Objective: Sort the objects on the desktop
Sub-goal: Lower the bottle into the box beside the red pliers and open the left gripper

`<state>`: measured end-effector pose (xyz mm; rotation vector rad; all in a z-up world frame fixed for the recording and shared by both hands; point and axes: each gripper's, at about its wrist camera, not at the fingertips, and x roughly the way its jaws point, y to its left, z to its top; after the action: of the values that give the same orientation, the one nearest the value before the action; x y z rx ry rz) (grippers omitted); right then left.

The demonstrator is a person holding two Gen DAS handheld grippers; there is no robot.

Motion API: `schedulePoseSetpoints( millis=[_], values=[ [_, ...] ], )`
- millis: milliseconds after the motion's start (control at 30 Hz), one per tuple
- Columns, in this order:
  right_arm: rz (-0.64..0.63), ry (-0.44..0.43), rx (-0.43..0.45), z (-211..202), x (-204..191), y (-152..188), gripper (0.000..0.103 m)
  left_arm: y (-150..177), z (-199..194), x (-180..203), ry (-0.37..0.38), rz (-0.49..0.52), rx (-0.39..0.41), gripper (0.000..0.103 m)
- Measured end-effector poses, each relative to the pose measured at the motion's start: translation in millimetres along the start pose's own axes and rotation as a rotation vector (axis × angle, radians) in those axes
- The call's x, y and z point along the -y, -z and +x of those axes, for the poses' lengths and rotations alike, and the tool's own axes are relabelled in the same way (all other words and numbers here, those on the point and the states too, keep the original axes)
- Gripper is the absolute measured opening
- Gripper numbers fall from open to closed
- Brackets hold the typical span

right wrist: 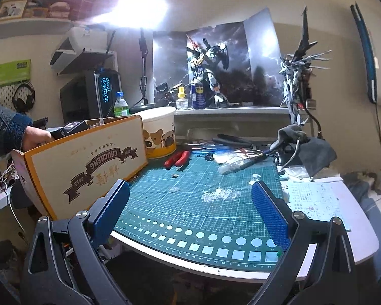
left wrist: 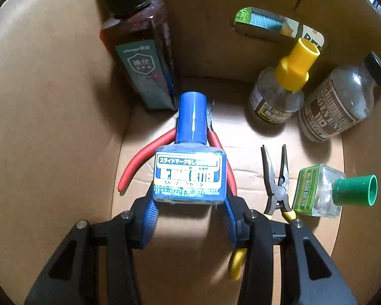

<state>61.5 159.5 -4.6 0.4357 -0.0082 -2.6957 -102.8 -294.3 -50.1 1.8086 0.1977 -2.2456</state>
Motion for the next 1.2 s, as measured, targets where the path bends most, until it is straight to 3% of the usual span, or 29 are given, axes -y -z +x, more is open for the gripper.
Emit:
schedulePoseSetpoints(
  millis=[333, 367, 400, 467, 500, 567, 733, 933, 1000, 1100, 1200],
  values=[
    [-0.009, -0.008, -0.005, -1.0, -2.5, 1.0, 0.097, 1.5, -24.2, 0.7, -0.008, 0.022, -0.021, 0.045],
    [-0.01, -0.011, -0.006, -0.6, -3.3, 1.3, 0.097, 0.6, -28.6, 1.9, -0.017, 0.03, -0.018, 0.05],
    [-0.012, -0.013, -0.007, -0.3, -4.1, 1.6, 0.097, -0.3, -34.6, 3.6, -0.032, 0.04, -0.012, 0.062],
    [-0.018, -0.017, -0.01, 0.6, -5.9, 2.2, 0.097, -2.0, -50.0, 5.4, -0.047, 0.046, 0.022, 0.077],
    [-0.022, -0.018, -0.012, 1.1, -6.8, 2.5, 0.097, -2.9, -58.0, 5.8, -0.048, 0.047, 0.042, 0.079],
    [-0.026, -0.023, -0.013, 2.2, -8.3, 2.9, 0.097, -5.1, -72.4, 6.3, -0.048, 0.048, 0.073, 0.079],
    [-0.034, -0.036, -0.017, 4.6, -12.4, 3.0, 0.097, -23.4, -83.0, -0.1, -0.022, 0.024, -0.002, 0.079],
    [-0.06, -0.047, -0.013, 4.8, -20.5, 4.0, 0.097, -48.4, -79.0, 12.6, -0.072, 0.091, -0.063, 0.078],
    [-0.058, -0.052, -0.017, 5.6, -21.7, 4.7, 0.097, -51.4, -74.3, 14.5, -0.097, 0.095, -0.079, 0.048],
    [-0.054, -0.054, -0.014, 4.2, -22.0, 4.2, 0.097, -51.0, -72.0, 11.7, -0.101, 0.087, -0.093, 0.029],
    [-0.047, -0.059, -0.011, 2.3, -20.9, 4.2, 0.097, -51.3, -81.2, 4.4, -0.078, 0.058, -0.06, 0.022]
  ],
)
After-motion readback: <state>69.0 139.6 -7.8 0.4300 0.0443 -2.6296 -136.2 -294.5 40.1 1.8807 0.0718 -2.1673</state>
